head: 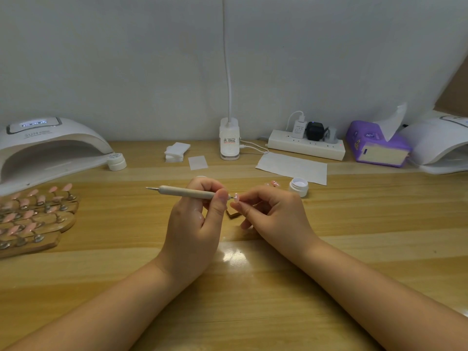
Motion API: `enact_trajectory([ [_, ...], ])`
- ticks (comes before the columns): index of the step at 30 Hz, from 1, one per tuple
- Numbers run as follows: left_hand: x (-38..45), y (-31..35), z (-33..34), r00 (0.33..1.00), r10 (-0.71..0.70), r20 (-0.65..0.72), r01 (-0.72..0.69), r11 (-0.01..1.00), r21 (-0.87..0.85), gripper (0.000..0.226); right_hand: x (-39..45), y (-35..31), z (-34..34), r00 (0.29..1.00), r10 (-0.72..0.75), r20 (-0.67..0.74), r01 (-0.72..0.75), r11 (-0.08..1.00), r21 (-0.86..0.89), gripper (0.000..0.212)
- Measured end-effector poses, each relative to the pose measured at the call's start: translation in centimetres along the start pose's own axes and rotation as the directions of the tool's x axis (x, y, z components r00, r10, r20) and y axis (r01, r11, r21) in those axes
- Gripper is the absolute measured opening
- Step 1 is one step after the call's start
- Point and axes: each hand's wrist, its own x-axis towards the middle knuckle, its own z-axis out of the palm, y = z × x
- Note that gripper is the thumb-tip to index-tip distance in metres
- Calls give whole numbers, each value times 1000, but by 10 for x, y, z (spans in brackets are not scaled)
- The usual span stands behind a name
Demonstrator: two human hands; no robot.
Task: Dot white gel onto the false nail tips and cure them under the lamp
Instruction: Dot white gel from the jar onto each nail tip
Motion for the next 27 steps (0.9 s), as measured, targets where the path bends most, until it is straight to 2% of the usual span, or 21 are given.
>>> enact_trajectory([
  [13,1,5,-1,999,-12,-33,11,999,-31,7,-1,-4,-1,1000,-7,-6,7,1000,1,9],
  [18,12,22,-7,994,-18,-106,4,992,-130,6,1,-13,-3,999,-14,-52,18,997,77,9],
  [21,20,35,-11,987,-34,-155,0,977,-214,7,2,-26,-5,996,-43,-81,58,982,181,10],
  [27,23,55,-16,987,92,-133,-120,967,-225,7,4,-55,-10,986,-85,-147,121,959,257,9],
])
